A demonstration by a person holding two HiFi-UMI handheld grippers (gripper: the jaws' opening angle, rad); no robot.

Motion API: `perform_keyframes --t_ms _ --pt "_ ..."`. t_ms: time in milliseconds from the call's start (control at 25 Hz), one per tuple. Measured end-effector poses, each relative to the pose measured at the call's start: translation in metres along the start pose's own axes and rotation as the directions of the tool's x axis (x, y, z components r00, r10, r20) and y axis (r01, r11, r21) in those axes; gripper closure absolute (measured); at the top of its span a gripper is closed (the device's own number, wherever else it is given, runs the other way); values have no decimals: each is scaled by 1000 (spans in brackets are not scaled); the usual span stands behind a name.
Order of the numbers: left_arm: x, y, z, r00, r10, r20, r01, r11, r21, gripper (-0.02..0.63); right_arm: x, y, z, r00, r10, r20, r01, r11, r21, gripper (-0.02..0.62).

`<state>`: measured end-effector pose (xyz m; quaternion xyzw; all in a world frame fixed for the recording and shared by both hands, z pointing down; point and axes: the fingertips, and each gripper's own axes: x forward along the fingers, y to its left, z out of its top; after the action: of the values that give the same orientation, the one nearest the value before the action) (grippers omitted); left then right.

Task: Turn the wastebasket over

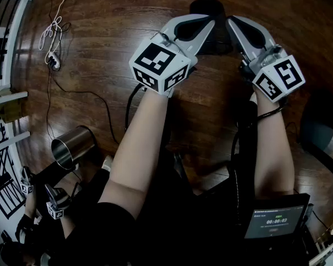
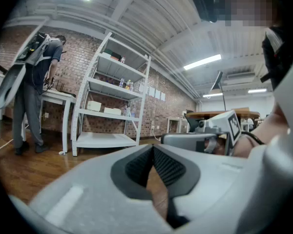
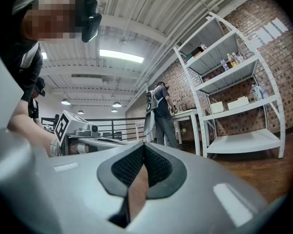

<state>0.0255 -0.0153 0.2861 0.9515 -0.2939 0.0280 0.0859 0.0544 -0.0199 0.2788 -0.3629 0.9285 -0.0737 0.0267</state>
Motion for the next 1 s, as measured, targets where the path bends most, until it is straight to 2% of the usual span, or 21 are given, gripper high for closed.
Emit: perform_keyframes --t_ms 560,1000 --pt "41 38 22 999 -1 39 1 1000 -13 604 21 -44 3 1000 7 -25 -7 1000 -24 586" --pt "95 63 18 999 -35 -3 35 999 12 604 46 -93 6 1000 16 -21 -17 1000 -20 586"
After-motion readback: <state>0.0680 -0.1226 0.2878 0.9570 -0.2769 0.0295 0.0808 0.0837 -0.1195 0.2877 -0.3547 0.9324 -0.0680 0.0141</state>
